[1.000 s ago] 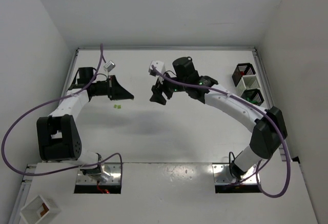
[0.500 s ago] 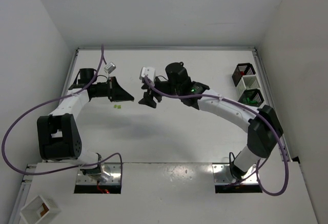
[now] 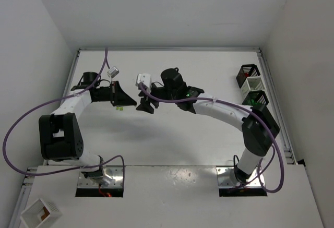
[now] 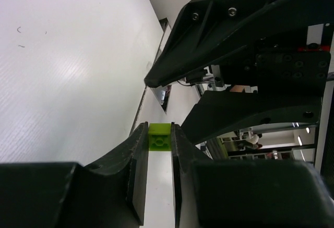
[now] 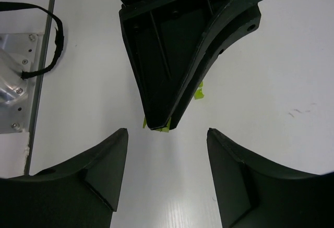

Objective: Sort the legos into containers by color

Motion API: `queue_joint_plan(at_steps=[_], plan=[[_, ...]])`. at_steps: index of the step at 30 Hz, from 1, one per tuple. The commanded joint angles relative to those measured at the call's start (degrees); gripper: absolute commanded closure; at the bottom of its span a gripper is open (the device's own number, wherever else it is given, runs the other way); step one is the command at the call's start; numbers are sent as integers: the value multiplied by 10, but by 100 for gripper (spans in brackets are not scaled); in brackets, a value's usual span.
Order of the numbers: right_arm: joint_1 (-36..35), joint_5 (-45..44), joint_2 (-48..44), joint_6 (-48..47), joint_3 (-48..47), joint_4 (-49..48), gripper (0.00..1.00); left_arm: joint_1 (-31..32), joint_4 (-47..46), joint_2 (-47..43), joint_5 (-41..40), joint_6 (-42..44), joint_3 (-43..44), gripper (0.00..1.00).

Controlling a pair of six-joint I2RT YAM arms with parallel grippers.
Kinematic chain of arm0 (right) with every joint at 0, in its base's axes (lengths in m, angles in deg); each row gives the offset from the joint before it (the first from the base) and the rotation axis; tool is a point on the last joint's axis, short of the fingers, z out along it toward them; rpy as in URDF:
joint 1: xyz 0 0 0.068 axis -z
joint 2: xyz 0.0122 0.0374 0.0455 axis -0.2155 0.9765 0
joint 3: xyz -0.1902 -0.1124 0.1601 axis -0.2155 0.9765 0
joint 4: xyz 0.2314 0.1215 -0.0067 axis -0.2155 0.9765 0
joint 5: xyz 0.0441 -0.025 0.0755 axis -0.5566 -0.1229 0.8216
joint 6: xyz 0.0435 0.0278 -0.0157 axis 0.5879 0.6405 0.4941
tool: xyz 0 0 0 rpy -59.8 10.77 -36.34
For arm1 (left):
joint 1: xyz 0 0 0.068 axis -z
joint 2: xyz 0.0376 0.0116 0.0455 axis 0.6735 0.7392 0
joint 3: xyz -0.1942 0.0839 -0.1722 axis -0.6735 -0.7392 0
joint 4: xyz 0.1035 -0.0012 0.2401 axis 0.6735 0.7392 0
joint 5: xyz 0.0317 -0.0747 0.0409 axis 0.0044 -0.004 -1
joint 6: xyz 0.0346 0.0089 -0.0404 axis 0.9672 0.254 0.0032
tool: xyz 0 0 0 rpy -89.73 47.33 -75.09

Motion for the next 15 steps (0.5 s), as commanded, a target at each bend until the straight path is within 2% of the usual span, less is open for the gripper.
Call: queue_joint_plan(at_steps=[1, 9, 15], plan=[[-5, 3, 5, 12, -21, -42, 38, -6, 12, -1, 85, 25, 22, 95], [-10, -3, 27, 24, -38, -42, 43, -6, 17, -1, 85, 36, 22, 95], [-10, -3, 37, 29, -43, -47, 59, 0, 23, -6, 85, 36, 22, 95]])
